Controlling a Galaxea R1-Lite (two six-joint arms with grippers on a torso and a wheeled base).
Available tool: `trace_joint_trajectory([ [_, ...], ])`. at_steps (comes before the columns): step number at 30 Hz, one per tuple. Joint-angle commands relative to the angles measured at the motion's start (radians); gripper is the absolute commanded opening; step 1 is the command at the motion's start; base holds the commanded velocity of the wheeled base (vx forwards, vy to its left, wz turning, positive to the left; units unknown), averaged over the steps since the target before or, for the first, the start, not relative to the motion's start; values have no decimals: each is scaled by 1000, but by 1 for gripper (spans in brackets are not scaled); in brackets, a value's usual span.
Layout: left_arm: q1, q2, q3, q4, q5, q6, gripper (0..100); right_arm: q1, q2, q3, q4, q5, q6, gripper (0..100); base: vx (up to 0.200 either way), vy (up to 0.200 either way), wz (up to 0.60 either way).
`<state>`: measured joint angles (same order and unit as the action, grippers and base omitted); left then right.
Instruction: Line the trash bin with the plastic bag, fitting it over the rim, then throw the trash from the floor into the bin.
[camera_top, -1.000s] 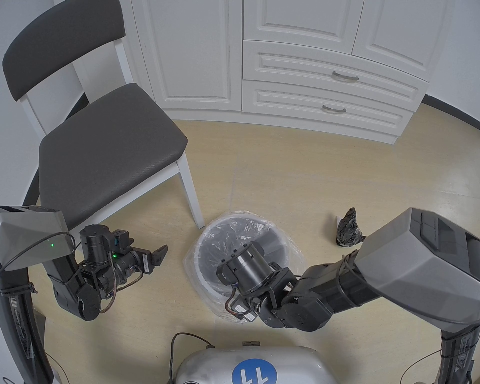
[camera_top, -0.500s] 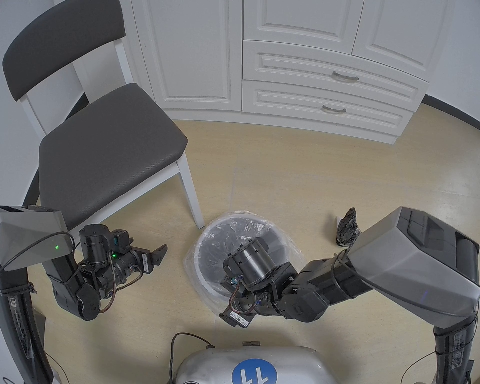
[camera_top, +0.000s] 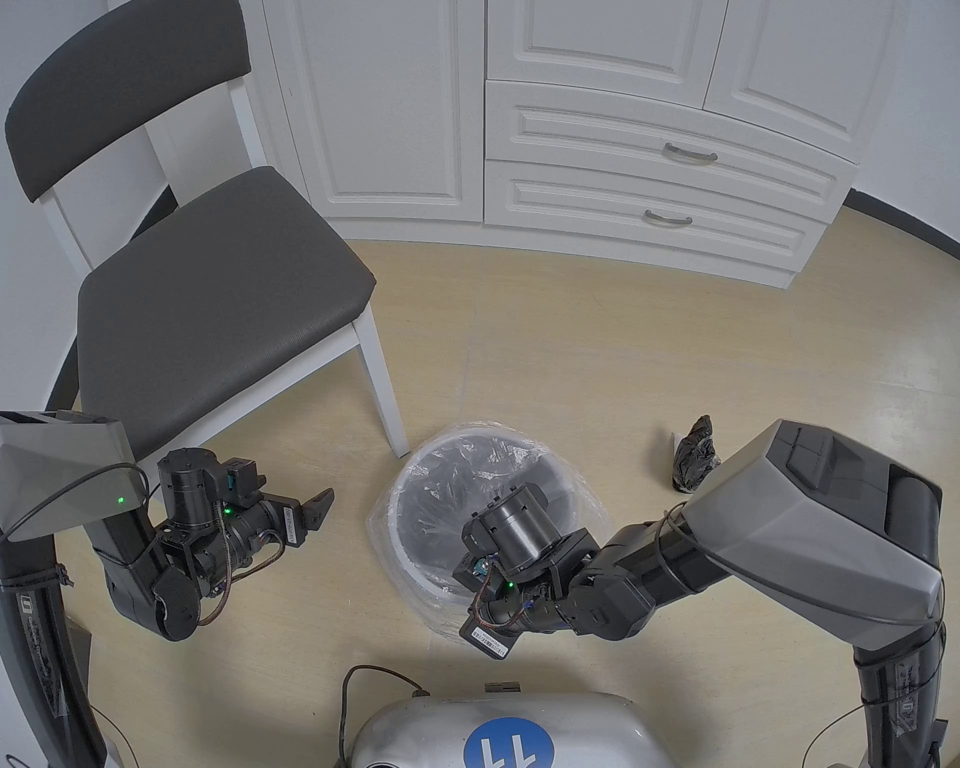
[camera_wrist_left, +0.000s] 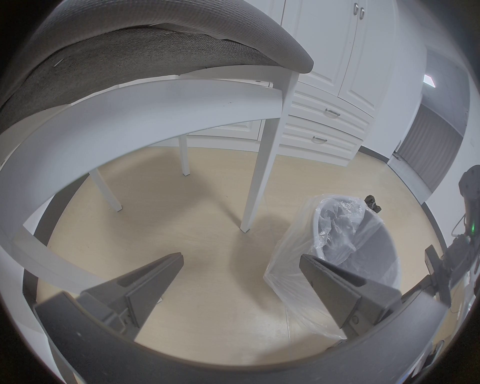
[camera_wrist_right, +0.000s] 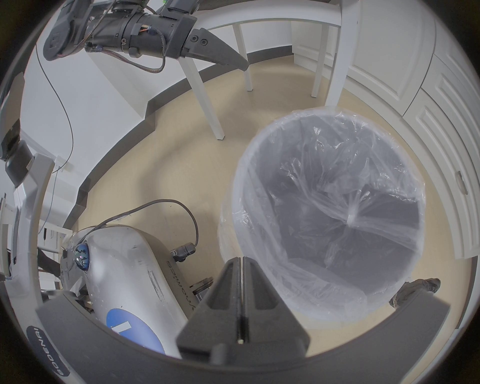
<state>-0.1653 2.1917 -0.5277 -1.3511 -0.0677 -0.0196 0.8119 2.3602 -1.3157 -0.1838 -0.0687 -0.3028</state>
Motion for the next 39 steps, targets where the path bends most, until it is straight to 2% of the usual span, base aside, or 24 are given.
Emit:
trace_joint_trajectory([
  [1, 0, 0, 2, 0, 0, 0, 100, 3, 4, 0, 0, 1, 1, 0, 0, 0, 0],
  [10, 0, 0, 2, 0, 0, 0, 100, -5, -18, 7, -98, -6, -22, 0, 0, 0, 0],
  [11, 0, 0, 2, 0, 0, 0, 100, -5, -18, 7, -98, -5, -22, 100, 0, 0, 0],
  [19, -2, 3, 2, 0, 0, 0, 100, -19, 36, -3, -103, -6, -19, 100, 0, 0, 0],
  [28, -2, 3, 2, 0, 0, 0, 100, -37, 62, -11, -177, 4, -15, 100, 0, 0, 0],
  [29, -2, 3, 2, 0, 0, 0, 100, -37, 59, -10, -177, 6, -15, 0, 0, 0, 0],
  [39, -2, 3, 6, -19, 0, -2, 100, -37, 14, 10, -177, 21, 7, 0, 0, 0, 0],
])
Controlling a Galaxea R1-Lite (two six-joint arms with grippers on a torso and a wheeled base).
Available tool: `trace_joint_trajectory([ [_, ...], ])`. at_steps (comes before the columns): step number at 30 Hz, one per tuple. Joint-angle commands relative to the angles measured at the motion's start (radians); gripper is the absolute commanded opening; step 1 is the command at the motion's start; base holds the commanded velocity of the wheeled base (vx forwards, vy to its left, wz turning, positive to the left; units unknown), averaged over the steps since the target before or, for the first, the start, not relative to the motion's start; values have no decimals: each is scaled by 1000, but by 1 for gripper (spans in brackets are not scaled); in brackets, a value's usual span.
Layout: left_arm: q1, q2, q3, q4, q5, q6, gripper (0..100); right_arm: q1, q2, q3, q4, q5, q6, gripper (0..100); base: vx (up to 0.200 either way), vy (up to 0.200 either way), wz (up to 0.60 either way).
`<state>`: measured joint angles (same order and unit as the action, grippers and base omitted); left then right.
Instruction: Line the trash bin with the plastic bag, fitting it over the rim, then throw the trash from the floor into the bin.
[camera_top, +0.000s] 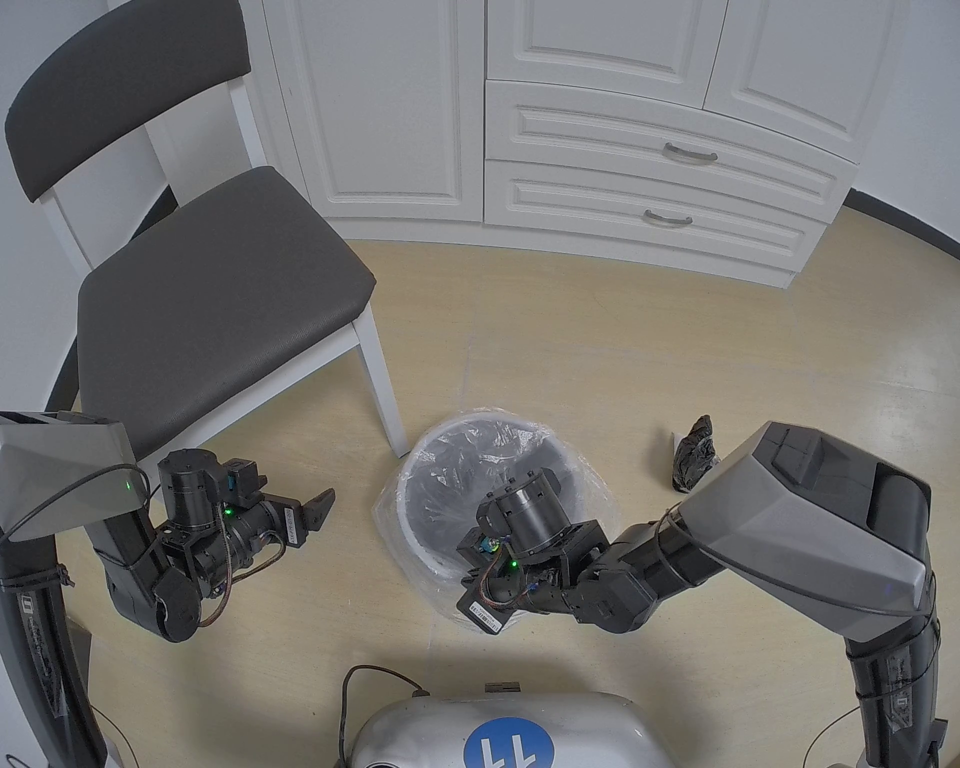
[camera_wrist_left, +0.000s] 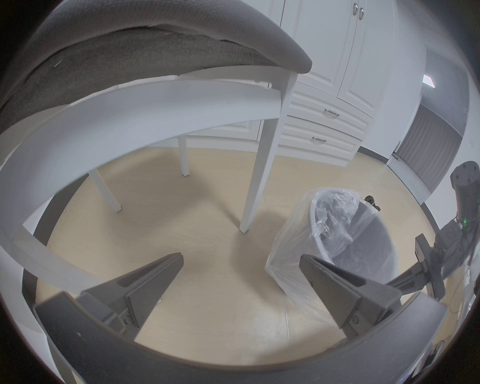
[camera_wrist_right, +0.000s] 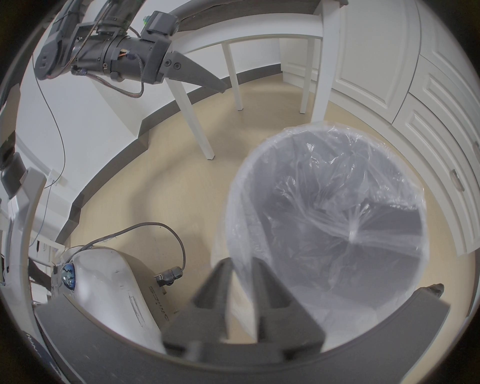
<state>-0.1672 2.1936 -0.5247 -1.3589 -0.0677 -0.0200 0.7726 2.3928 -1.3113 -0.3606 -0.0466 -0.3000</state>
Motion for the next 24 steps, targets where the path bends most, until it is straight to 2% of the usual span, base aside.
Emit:
trace_joint_trajectory([
  [1, 0, 5, 8, -25, 0, -1, 100, 2, -20, 7, 3, -1, 4, 0, 0, 0, 0],
  [17, -6, 9, 15, -45, 0, 0, 100, 53, -20, 87, -3, -6, -5, 0, 0, 0, 0],
  [24, -6, 9, 15, -45, 0, 0, 100, 44, 51, 46, -27, -16, -1, 0, 0, 0, 0],
])
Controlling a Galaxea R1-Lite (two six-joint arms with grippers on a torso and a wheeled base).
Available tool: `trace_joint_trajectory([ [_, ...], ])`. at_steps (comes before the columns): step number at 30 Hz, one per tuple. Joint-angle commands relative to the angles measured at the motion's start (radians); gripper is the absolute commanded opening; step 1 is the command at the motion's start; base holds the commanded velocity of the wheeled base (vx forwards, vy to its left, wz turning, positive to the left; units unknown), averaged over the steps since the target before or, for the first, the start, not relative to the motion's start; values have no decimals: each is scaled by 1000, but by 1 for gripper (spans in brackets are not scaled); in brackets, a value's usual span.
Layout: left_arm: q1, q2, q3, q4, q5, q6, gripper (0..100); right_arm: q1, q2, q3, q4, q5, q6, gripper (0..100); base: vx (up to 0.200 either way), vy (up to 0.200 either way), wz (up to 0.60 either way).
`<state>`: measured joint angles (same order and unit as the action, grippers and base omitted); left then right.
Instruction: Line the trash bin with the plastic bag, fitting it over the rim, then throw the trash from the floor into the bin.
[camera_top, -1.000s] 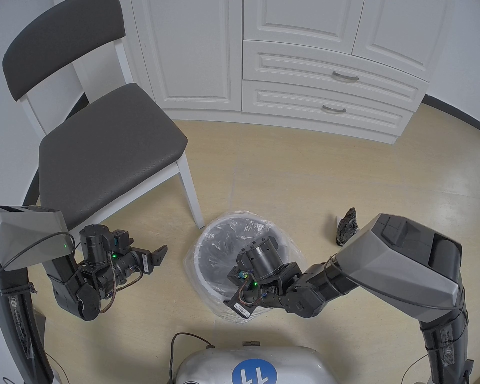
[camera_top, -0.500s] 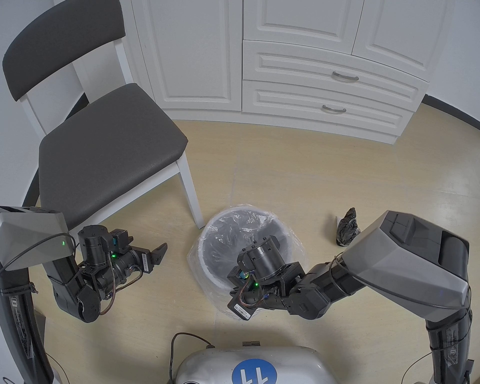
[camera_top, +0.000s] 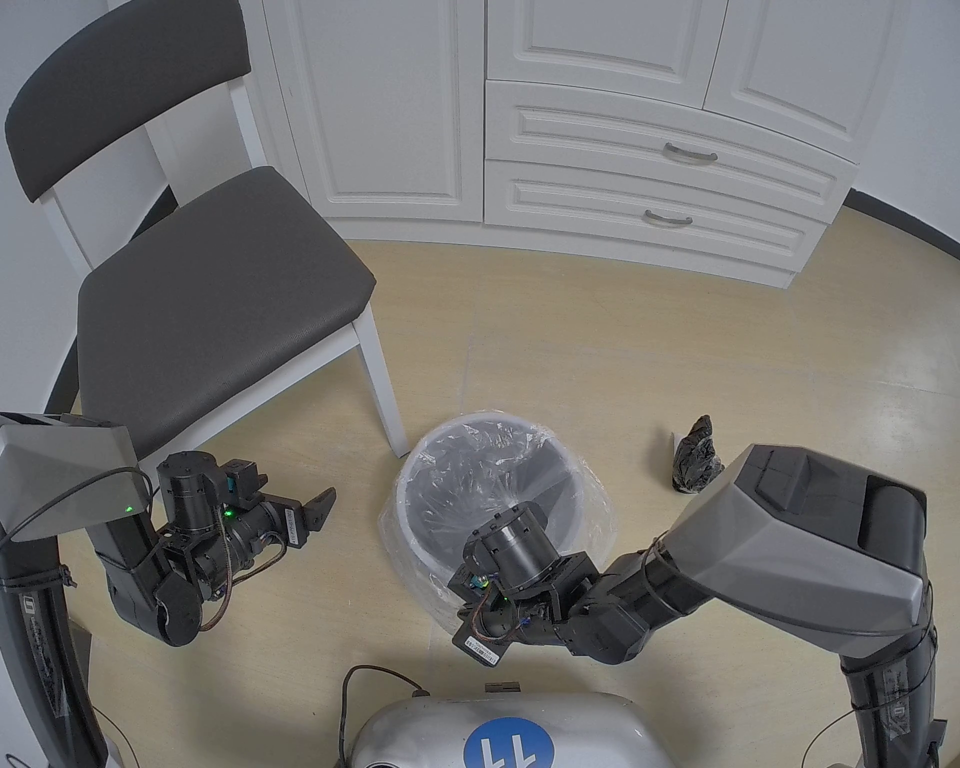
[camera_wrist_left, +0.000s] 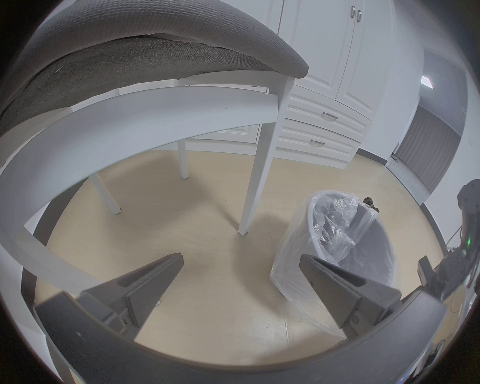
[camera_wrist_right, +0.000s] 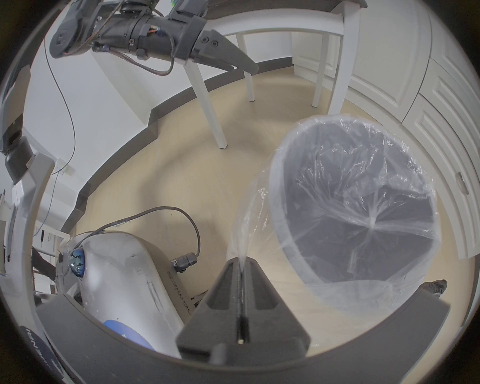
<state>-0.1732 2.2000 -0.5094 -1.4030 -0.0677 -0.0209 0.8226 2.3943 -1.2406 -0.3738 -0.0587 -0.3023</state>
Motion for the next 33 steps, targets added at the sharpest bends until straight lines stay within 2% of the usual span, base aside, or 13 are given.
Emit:
trace_joint_trajectory([
  [1, 0, 3, 0, -1, 0, -1, 100, -8, 63, -34, -23, -4, 2, 0, 0, 0, 0],
  [8, 0, 6, -1, -1, 0, -1, 100, -22, 149, -114, -71, -56, 6, 0, 0, 0, 0],
  [16, 0, 4, -1, -2, 0, -1, 100, -22, 151, -106, -94, -59, 0, 0, 0, 0, 0],
  [17, 0, 4, -1, -2, 0, -1, 100, -20, 144, -103, -94, -61, 0, 100, 0, 0, 0],
  [23, 0, 4, -1, -2, 0, -1, 100, -16, 111, -88, -96, -59, 9, 100, 0, 0, 0],
  [33, 1, -5, 0, -1, 0, 1, 100, 20, -124, 144, -100, -61, 20, 100, 0, 0, 0],
])
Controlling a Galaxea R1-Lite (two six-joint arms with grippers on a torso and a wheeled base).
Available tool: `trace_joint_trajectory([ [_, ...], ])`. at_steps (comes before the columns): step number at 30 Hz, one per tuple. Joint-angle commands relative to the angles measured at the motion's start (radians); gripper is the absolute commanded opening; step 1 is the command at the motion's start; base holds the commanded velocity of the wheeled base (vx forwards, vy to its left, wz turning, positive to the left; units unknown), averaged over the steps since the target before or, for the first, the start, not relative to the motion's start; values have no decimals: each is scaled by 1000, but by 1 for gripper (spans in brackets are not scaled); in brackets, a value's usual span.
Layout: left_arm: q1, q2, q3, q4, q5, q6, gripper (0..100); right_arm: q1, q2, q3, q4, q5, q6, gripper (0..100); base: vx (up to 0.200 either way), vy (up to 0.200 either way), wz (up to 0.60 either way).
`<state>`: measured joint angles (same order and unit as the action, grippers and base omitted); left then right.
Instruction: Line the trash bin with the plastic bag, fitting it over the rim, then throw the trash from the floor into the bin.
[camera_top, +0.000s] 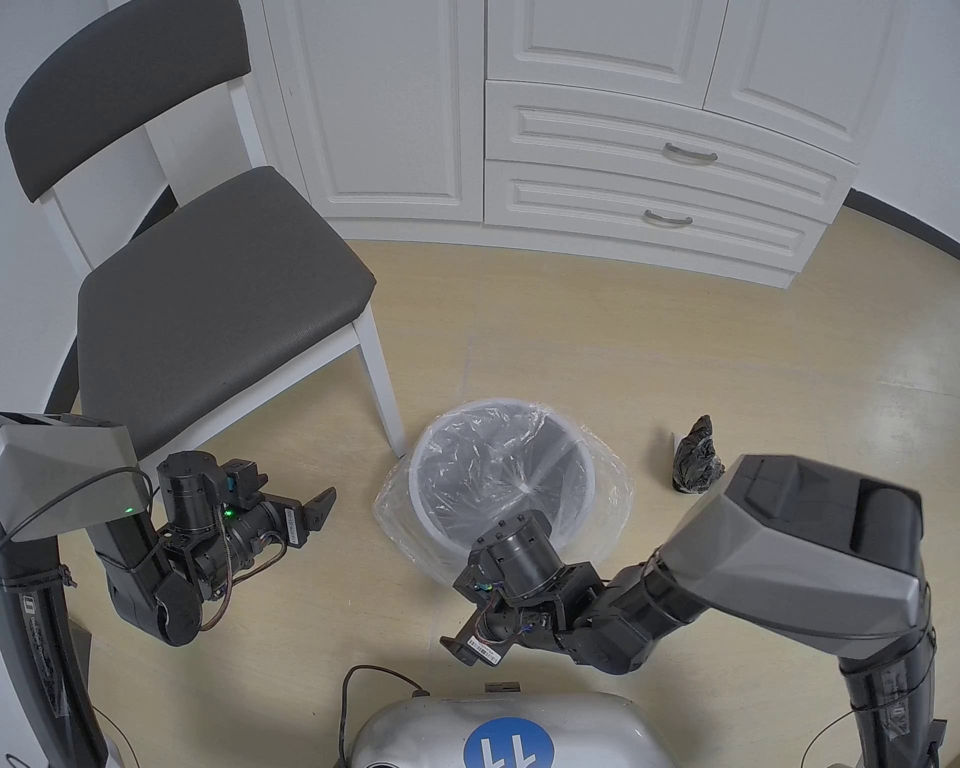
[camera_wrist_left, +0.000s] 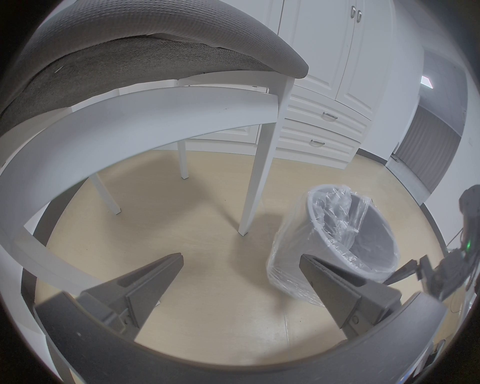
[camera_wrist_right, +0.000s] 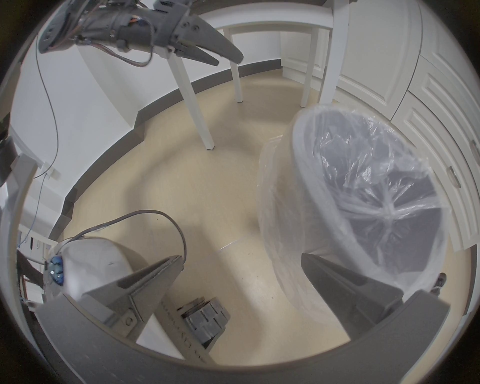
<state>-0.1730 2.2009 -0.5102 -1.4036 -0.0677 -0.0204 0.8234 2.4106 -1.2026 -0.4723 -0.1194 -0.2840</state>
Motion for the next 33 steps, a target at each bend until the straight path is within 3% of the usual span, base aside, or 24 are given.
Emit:
trace_joint_trajectory([
  [1, 1, -7, 1, 0, 0, 0, 100, 19, -169, 133, -2, 0, 3, 100, 0, 0, 0],
  [5, 6, -10, 1, 0, 0, 0, 100, 19, -235, 186, 1, -17, 3, 100, 0, 0, 0],
  [9, 6, -21, 2, 0, 0, 0, 100, 6, -317, 222, 12, -77, 3, 100, 0, 0, 0],
  [14, 7, -27, 1, 0, 0, 0, 100, -41, -366, 230, 15, -89, 3, 100, 0, 0, 0],
  [19, 10, -29, 1, 0, 0, -1, 100, -107, -369, 221, 14, -114, -1, 100, 0, 0, 0],
  [20, 10, -29, 1, 0, 0, 0, 100, -150, -354, 212, 17, -131, -4, 100, 0, 0, 0],
  [33, 12, -26, 1, 0, 0, 0, 100, -362, -285, 163, 8, -129, -3, 100, 0, 0, 0],
])
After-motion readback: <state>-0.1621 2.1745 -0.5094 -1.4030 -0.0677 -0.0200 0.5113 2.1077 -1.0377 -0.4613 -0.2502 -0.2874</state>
